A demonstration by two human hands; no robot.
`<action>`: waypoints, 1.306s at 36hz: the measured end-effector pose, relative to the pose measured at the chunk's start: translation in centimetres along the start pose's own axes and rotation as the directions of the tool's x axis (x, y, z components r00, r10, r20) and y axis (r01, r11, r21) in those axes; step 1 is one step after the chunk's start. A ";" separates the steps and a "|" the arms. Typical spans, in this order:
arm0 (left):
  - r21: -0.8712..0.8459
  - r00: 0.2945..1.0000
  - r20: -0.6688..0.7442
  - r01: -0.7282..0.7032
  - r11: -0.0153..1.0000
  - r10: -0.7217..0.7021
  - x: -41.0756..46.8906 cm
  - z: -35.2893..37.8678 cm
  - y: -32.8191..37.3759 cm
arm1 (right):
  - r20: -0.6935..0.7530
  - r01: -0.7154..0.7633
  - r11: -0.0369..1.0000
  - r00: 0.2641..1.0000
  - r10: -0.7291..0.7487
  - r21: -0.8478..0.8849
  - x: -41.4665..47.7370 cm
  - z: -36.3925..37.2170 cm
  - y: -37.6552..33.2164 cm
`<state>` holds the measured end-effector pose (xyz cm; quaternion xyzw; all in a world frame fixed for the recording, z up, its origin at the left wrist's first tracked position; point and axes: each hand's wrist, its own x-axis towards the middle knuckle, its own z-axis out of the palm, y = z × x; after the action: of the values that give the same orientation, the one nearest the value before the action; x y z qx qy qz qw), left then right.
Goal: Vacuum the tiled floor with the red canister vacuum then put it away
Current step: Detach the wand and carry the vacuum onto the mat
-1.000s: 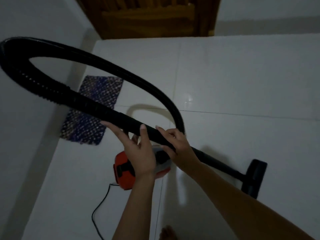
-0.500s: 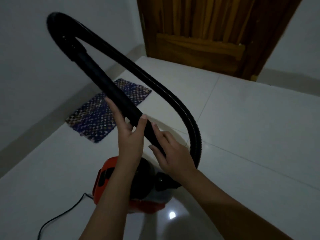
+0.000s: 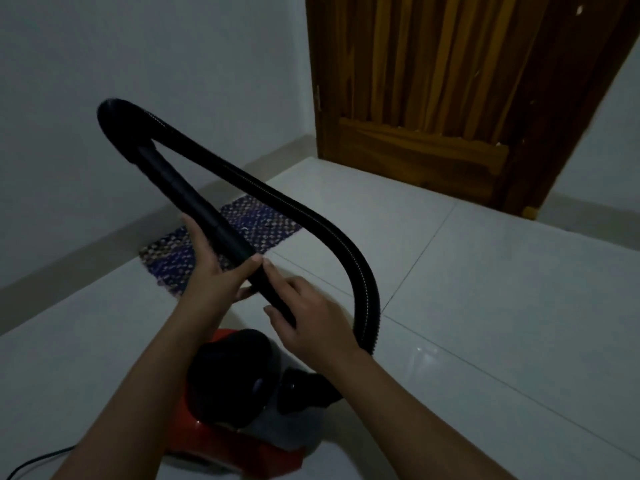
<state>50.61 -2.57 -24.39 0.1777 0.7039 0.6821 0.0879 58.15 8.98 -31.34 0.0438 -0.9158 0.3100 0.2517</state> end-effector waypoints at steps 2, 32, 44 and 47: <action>0.007 1.000 0.029 -0.002 1.000 0.002 -0.3 -0.2 0.0 | -0.015 0.025 1.000 1.000 -0.025 0.001 -0.2 0.1 0.4; -0.086 0.977 -0.211 -0.063 0.994 0.044 -3.2 -3.2 -5.8 | -0.328 -0.285 0.957 0.900 0.287 0.054 2.0 -1.4 4.9; -0.184 0.983 -0.148 -0.137 0.973 0.110 -2.6 -3.1 -3.7 | -0.224 -0.138 0.942 0.972 0.070 -0.305 -2.6 0.0 -1.6; -0.186 0.983 -0.101 -0.169 0.968 0.152 -2.4 -3.2 -2.5 | -0.202 -0.215 0.918 0.967 0.153 -0.333 -2.2 0.4 -2.0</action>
<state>51.34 -6.40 -26.97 0.1951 0.6205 0.7594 0.0188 60.39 6.96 -31.60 -0.1153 -0.9312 0.1660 0.3033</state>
